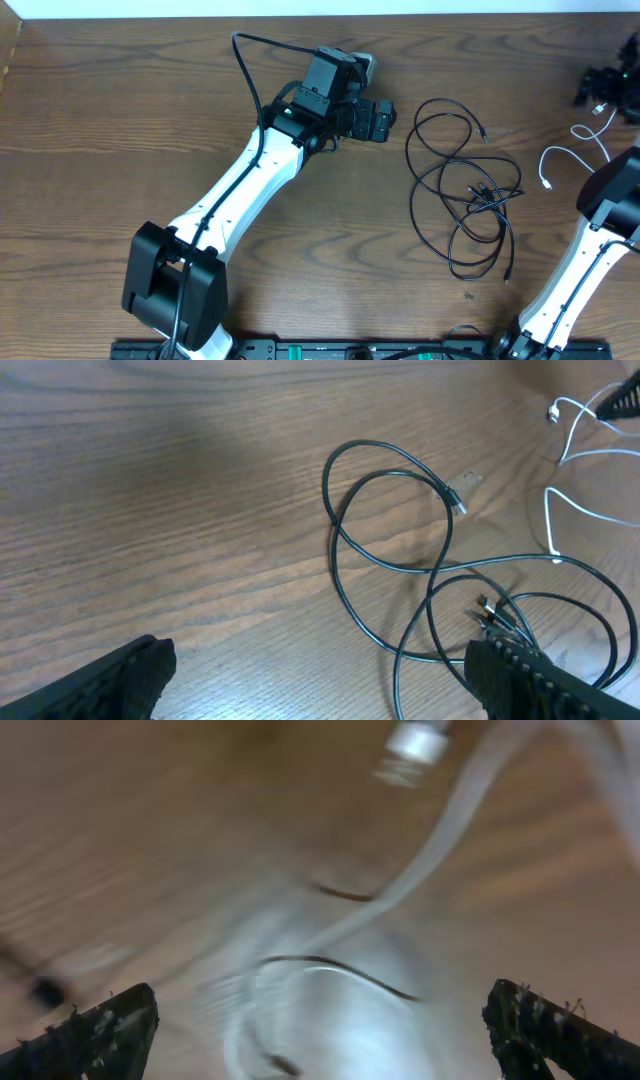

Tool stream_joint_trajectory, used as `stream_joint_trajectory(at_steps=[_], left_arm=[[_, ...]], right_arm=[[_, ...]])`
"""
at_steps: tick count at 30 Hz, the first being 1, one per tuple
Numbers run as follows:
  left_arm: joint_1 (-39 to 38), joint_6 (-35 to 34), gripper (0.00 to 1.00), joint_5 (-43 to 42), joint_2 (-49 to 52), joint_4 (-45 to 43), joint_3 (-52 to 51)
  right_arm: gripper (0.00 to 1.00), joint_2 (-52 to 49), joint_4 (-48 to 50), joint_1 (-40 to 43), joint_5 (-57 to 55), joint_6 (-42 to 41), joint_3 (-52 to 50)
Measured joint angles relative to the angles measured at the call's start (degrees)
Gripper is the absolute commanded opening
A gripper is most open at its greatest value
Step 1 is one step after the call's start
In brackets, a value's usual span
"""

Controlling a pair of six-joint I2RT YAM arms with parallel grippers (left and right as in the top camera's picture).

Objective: Untangle cables

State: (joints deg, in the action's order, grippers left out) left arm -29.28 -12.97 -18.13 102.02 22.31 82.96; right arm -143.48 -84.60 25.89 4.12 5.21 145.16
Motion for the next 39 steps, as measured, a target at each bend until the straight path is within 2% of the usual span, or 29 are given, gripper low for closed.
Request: stream_joint_trajectory(at_steps=[6, 11, 17, 21, 27, 28, 32, 35, 38, 39], left_arm=[[0.0, 0.9, 0.98, 0.0, 0.0, 0.0, 0.0], [0.0, 1.0, 0.98, 0.0, 0.0, 0.0, 0.0], [0.0, 1.0, 0.98, 0.0, 0.0, 0.0, 0.0], [0.0, 1.0, 0.98, 0.0, 0.0, 0.0, 0.0], [0.0, 1.0, 0.98, 0.0, 0.0, 0.0, 0.0], [0.0, 1.0, 0.98, 0.0, 0.0, 0.0, 0.0], [0.0, 1.0, 0.98, 0.0, 0.0, 0.0, 0.0], [0.0, 1.0, 0.98, 0.0, 0.0, 0.0, 0.0], [0.0, 1.0, 0.98, 0.0, 0.0, 0.0, 0.0], [0.0, 1.0, 0.98, 0.0, 0.0, 0.0, 0.0]], right_arm=[[0.99, 2.9, -2.1, 0.2, 10.5, 11.3, 0.0], [0.97, 9.2, -8.4, 0.2, 11.3, 20.3, 0.3], [0.93, 10.1, -9.2, 0.2, 7.2, 22.9, -1.1], [0.92, 10.1, -7.9, 0.2, 6.1, 23.5, -7.1], [0.74, 10.0, -1.5, 0.2, 4.2, 24.0, -14.4], [0.72, 10.0, -1.0, 0.2, 3.8, 23.9, -14.8], [0.56, 10.0, 1.1, 0.2, 2.6, 24.1, -17.0], [0.49, 10.0, 2.0, 0.3, 2.3, 24.0, -18.1], [0.37, 10.0, 3.2, 0.3, 2.1, 24.0, -19.5], [0.29, 10.0, 3.5, 0.3, 2.1, 24.0, -19.9]])
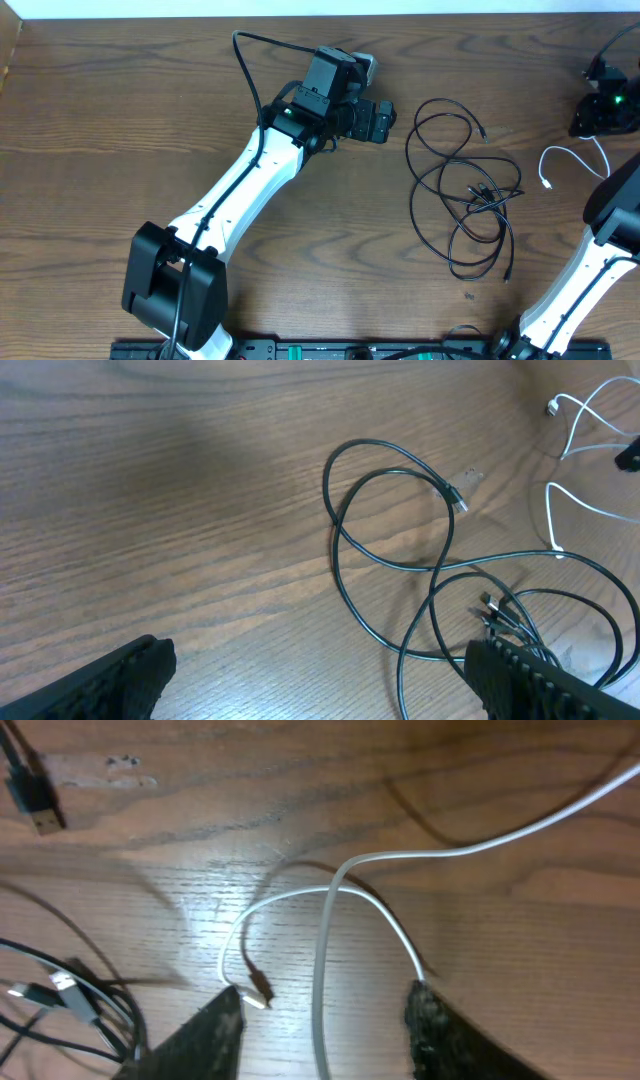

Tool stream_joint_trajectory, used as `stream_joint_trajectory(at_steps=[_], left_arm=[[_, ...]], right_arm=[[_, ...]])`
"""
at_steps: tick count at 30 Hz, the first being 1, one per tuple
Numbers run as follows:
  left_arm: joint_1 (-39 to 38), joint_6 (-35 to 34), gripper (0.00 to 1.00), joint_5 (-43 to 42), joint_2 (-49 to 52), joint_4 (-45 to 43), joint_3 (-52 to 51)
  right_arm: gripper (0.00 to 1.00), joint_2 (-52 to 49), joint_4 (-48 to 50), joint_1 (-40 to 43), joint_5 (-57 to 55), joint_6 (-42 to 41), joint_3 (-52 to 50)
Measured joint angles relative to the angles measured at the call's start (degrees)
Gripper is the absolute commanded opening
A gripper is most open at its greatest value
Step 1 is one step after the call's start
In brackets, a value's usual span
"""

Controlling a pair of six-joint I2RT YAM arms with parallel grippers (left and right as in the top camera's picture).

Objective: Untangle cables

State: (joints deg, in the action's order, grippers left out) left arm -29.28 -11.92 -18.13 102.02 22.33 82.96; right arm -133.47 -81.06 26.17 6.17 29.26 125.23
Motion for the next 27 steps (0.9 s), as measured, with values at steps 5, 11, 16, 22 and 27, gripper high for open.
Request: stream_joint_trajectory(at_steps=[5, 11, 16, 22, 27], left_arm=[[0.0, 0.0, 0.98, 0.0, 0.0, 0.0, 0.0], [0.0, 0.0, 0.98, 0.0, 0.0, 0.0, 0.0], [0.0, 0.0, 0.98, 0.0, 0.0, 0.0, 0.0], [0.0, 0.0, 0.98, 0.0, 0.0, 0.0, 0.0], [0.0, 0.0, 0.98, 0.0, 0.0, 0.0, 0.0]], right_arm=[[0.01, 0.0, 3.1, 0.0, -0.9, -1.2, -1.7], [0.01, 0.0, 17.1, 0.1, -12.0, -11.7, -1.7], [0.01, -0.2, 30.0, 0.3, -15.5, -18.8, 2.3], [0.01, -0.2, 49.9, -1.0, -16.4, -24.8, 6.4], [0.01, -0.2, 57.0, -2.3, -16.3, -31.8, 6.4]])
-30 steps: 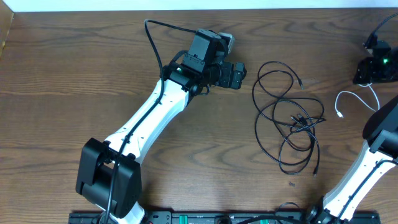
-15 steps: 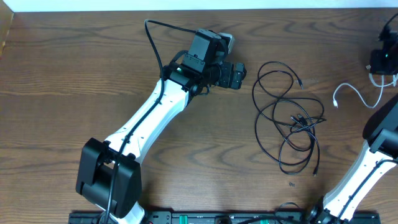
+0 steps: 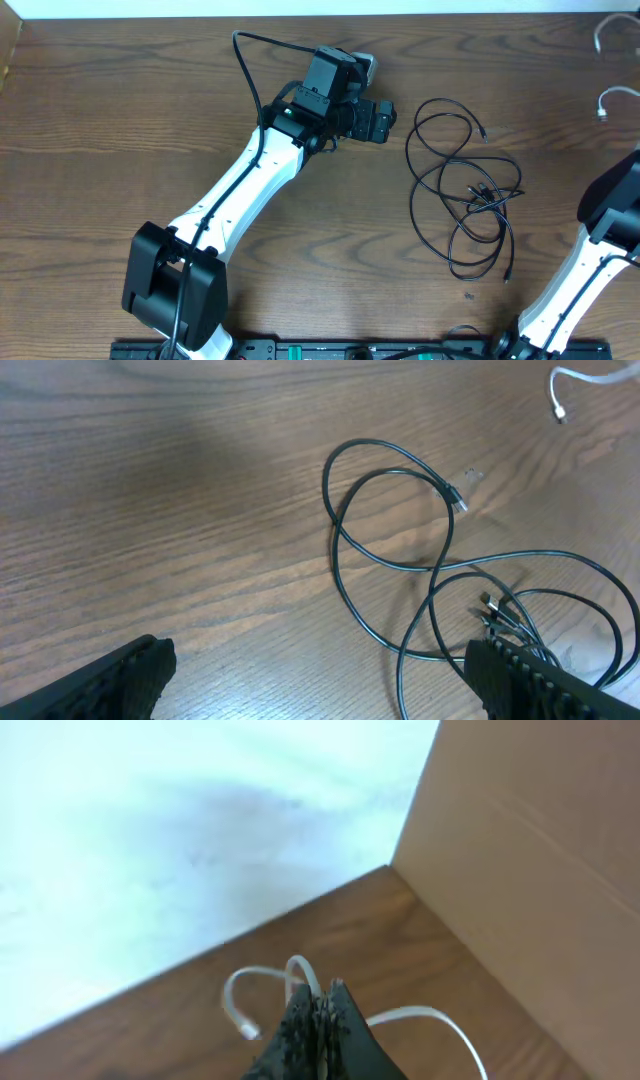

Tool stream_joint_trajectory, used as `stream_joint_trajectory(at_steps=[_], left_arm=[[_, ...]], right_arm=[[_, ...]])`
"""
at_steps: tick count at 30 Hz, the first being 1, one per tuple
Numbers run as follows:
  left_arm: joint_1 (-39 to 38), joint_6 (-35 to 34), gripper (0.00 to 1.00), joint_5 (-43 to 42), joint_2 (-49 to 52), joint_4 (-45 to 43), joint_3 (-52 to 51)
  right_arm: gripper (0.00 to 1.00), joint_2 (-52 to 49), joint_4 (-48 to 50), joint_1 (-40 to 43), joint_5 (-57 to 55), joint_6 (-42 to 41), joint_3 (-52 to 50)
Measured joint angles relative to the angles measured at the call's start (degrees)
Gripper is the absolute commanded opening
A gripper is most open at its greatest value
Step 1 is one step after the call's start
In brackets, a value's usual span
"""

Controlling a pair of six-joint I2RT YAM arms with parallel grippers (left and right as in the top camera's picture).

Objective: Untangle cables

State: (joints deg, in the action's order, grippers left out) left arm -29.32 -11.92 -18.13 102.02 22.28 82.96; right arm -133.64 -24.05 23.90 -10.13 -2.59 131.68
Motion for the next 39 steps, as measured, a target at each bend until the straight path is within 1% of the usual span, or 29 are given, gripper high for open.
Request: stream_joint_trajectory(at_steps=[3, 4, 5, 6, 8, 11, 13, 14, 16, 17, 19, 20, 23, 24, 27, 29, 32, 34, 39], left_arm=[[0.0, 0.0, 0.98, 0.0, 0.0, 0.0, 0.0], [0.0, 0.0, 0.98, 0.0, 0.0, 0.0, 0.0], [0.0, 0.0, 0.98, 0.0, 0.0, 0.0, 0.0], [0.0, 0.0, 0.98, 0.0, 0.0, 0.0, 0.0], [0.0, 0.0, 0.98, 0.0, 0.0, 0.0, 0.0], [0.0, 0.0, 0.98, 0.0, 0.0, 0.2, 0.0], [0.0, 0.3, 0.98, 0.0, 0.0, 0.3, 0.0], [0.0, 0.4, 0.98, 0.0, 0.0, 0.3, 0.0], [0.0, 0.7, 0.98, 0.0, 0.0, 0.4, 0.0], [0.0, 1.2, 0.98, 0.0, 0.0, 0.5, 0.0], [-0.2, 2.1, 0.98, 0.0, 0.0, 1.1, 0.0], [-0.6, 3.0, 0.98, 0.0, 0.0, 1.6, 0.0], [-4.7, 6.8, 0.98, 0.0, 0.0, 3.1, 0.0], [-5.4, 7.2, 0.98, 0.1, 0.0, 3.3, 0.0], [-11.5, 9.3, 0.98, -0.2, 0.7, 2.8, 0.0], [-14.5, 10.0, 0.98, -0.4, 2.5, 0.6, 0.0], [-18.4, 10.6, 0.98, -0.8, 7.2, -4.0, 0.0], [-20.7, 10.7, 0.97, -0.8, 10.1, -8.9, -0.1], [-25.9, 10.7, 0.89, -0.9, 13.7, -16.8, 0.0]], right_arm=[[0.01, -0.1, 0.3, 0.0, 0.0, -1.6, 0.0], [0.15, -0.4, 0.3, 0.0, -0.1, -2.0, 0.0], [0.56, -1.0, 0.2, 0.0, -0.3, -2.4, 0.0], [0.75, -1.5, -0.2, 0.0, -0.5, -2.7, 0.0], [0.99, -2.6, -3.5, 0.1, -0.8, -3.2, 0.0], [0.99, -3.7, -9.1, 0.4, -0.9, -3.2, 0.0], [0.99, -3.6, -14.1, 0.5, -0.8, -3.3, 0.0], [0.99, -3.2, -18.3, 0.5, -0.4, -3.3, 0.0], [0.99, -2.2, -22.5, 0.8, 0.5, -3.3, 0.0], [0.99, -0.8, -27.5, 0.8, 2.0, -3.3, -0.2], [0.99, 1.6, -32.1, 0.8, 4.2, -3.3, -0.2], [0.99, 5.3, -37.2, 0.8, 7.0, -3.3, -0.2], [0.99, 10.3, -42.1, 0.8, 10.5, -3.3, 0.3], [0.99, 10.9, -43.1, 0.8, 11.0, -3.3, 0.4], [0.99, 11.3, -47.0, 0.8, 12.9, -3.3, 0.6], [0.99, 10.9, -48.6, 0.8, 13.4, -3.3, 0.6], [0.99, 10.7, -50.4, 0.8, 14.1, -3.3, 0.6], [0.99, 10.7, -51.6, 0.8, 14.3, -3.3, 0.6], [0.99, 10.7, -53.0, 0.8, 14.4, -3.3, 0.6]])
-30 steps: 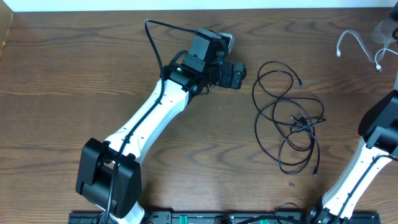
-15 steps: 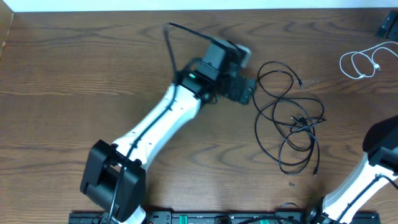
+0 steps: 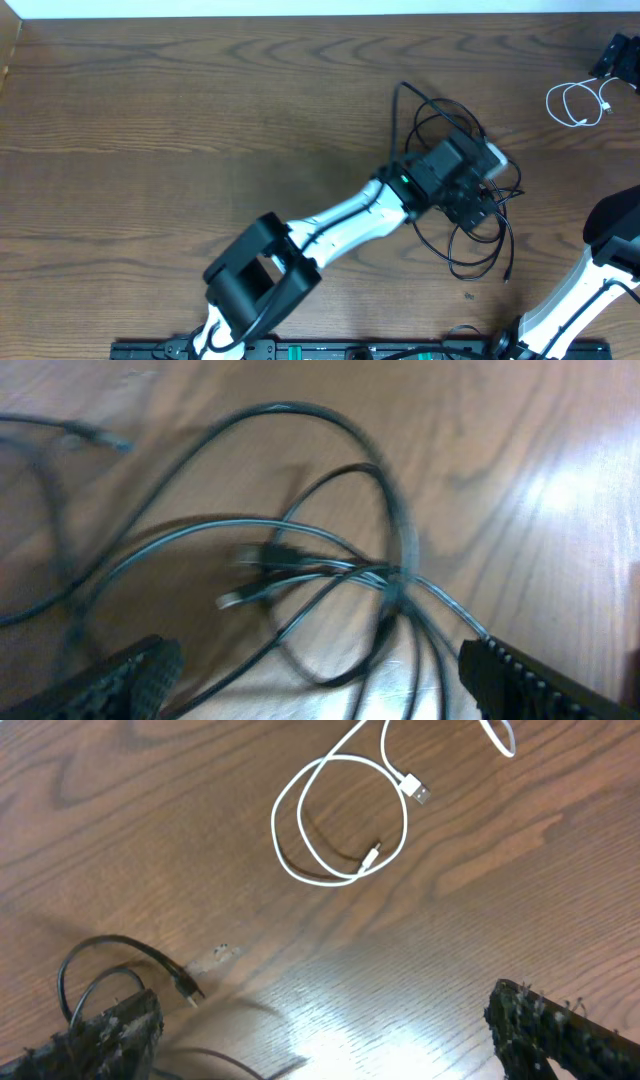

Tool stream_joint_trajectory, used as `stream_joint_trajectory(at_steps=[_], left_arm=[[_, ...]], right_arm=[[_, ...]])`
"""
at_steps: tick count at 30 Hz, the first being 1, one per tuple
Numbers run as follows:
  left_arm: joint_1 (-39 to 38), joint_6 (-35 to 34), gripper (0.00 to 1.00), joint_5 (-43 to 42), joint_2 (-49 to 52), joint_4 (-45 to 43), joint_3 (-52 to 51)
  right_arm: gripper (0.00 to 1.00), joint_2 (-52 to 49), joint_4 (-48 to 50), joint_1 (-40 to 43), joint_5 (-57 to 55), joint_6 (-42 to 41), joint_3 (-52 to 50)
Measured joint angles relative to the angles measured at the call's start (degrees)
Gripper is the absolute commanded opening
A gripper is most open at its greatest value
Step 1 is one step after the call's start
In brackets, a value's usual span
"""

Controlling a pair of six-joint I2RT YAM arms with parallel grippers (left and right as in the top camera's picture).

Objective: Untangle cables

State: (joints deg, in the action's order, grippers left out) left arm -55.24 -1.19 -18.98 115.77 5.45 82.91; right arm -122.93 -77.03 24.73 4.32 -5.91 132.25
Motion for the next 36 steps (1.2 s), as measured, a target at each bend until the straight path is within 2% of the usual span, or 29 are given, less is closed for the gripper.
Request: stream_joint_trajectory(at_steps=[6, 7, 10, 11, 13, 17, 20, 23, 27, 30, 32, 36], left_arm=[[-1.3, -0.8, 0.84, -0.2, 1.9, -9.6, 0.1], [-1.2, -1.6, 0.79, -0.1, 2.6, -11.1, 0.2], [-1.0, -3.9, 0.6, -0.2, 5.4, -14.1, 0.2], [-1.0, -4.5, 0.37, -0.2, 6.3, -14.3, 0.2], [-1.0, -5.4, 0.24, -0.1, 7.3, -14.2, 0.1], [-1.0, -6.1, 0.08, -0.2, 7.4, -14.6, 0.2], [0.1, -6.3, 0.07, -0.3, 7.1, -12.3, 0.2], [5.0, -6.3, 0.07, -0.3, 4.0, -3.0, 0.0], [16.7, -6.3, 0.08, 0.0, -7.3, 12.8, 0.0], [24.0, -4.7, 0.07, 0.0, -15.9, 23.8, 0.0], [28.2, -3.0, 0.07, -0.5, -20.9, 28.7, 0.1], [32.5, -0.8, 0.07, -4.5, -25.8, 32.7, 0.1]], right_arm=[[0.99, 0.0, -1.0, 0.0, 0.0, 0.0, 0.0], [0.99, 0.0, -1.1, 0.0, 0.0, 0.0, 0.0], [0.99, 0.0, -1.3, 0.0, 0.0, 0.0, 0.0], [0.99, 0.0, -1.3, 0.0, 0.0, 0.0, 0.0], [0.99, 0.0, -1.4, 0.0, 0.0, 0.0, 0.0], [0.99, 0.0, -1.6, 0.0, 0.0, 0.0, 0.0], [0.99, 0.0, -2.2, 0.0, 0.7, 0.0, 0.0], [0.96, 0.0, -3.0, 0.0, 5.9, 0.5, 0.0], [0.95, 0.0, -3.1, -1.2, 19.4, 6.7, 0.0], [0.95, 0.0, -3.0, -4.0, 22.9, 9.0, 0.0], [0.95, 0.0, -2.7, -7.4, 24.6, 10.3, 0.0], [0.95, 0.0, -1.4, -13.2, 25.9, 11.6, 0.0]])
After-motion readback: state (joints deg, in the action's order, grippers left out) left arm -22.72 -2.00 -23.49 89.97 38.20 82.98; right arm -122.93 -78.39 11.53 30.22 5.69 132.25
